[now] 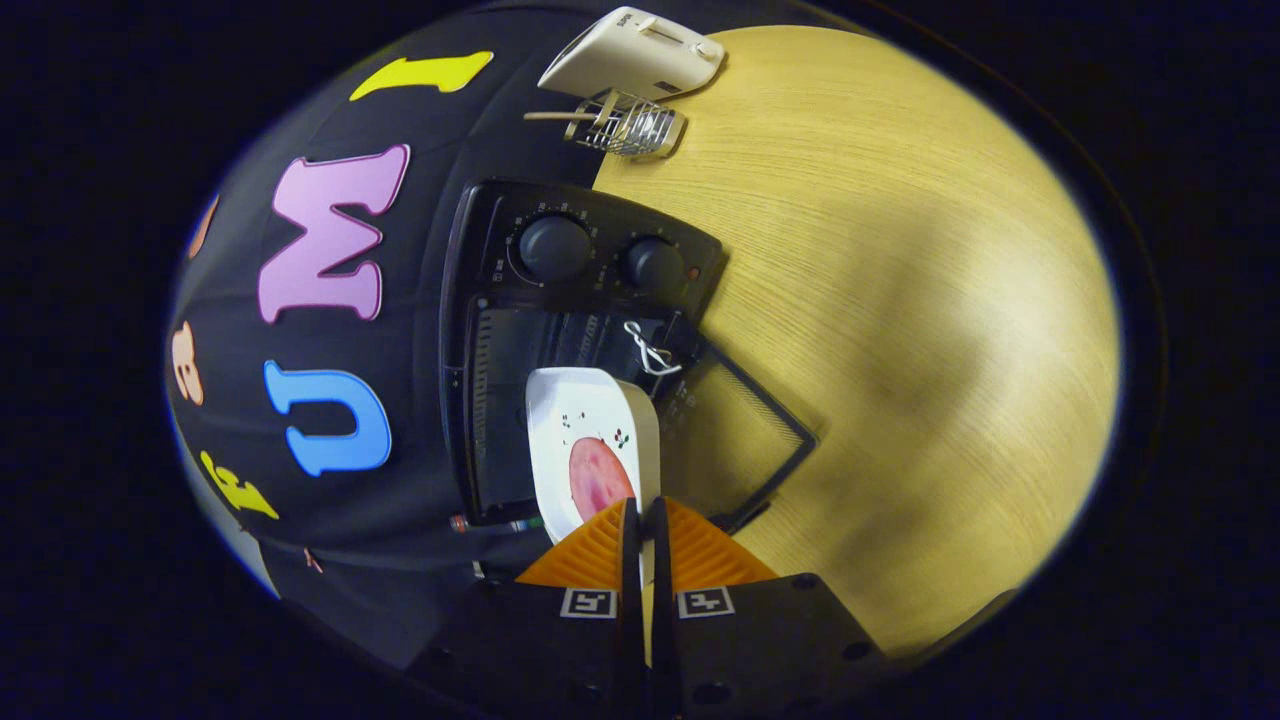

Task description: Open the toaster oven, put the food inside, and close the toaster oven door.

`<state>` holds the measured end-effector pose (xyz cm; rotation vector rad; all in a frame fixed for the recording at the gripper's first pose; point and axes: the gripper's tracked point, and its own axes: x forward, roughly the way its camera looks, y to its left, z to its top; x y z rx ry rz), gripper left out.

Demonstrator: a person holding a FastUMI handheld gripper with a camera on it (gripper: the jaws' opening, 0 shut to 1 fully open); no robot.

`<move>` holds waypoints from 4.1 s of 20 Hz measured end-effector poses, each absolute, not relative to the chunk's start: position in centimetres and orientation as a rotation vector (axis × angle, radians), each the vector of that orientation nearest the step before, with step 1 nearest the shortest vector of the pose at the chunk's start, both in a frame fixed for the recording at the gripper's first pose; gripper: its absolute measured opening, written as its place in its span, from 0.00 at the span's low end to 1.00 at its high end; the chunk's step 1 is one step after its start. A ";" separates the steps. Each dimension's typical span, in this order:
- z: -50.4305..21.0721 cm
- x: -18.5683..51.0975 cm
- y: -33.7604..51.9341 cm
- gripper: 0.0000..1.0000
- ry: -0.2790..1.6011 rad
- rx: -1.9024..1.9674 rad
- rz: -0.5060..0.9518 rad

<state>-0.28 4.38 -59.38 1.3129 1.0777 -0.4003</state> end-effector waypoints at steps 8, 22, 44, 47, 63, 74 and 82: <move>-62.1 6.3 7.8 0.08 0.895 1.488 -0.604; -65.9 8.9 10.3 0.08 0.865 1.575 -0.785; -57.1 -5.0 10.1 0.92 1.145 0.755 -0.250; -58.0 -7.3 9.8 0.99 1.179 0.522 -0.169; -68.2 -10.6 10.7 1.00 1.343 0.058 -0.089; -66.2 -8.7 10.9 1.00 1.292 0.050 -0.084; -62.0 -7.5 11.0 0.99 1.194 0.074 -0.049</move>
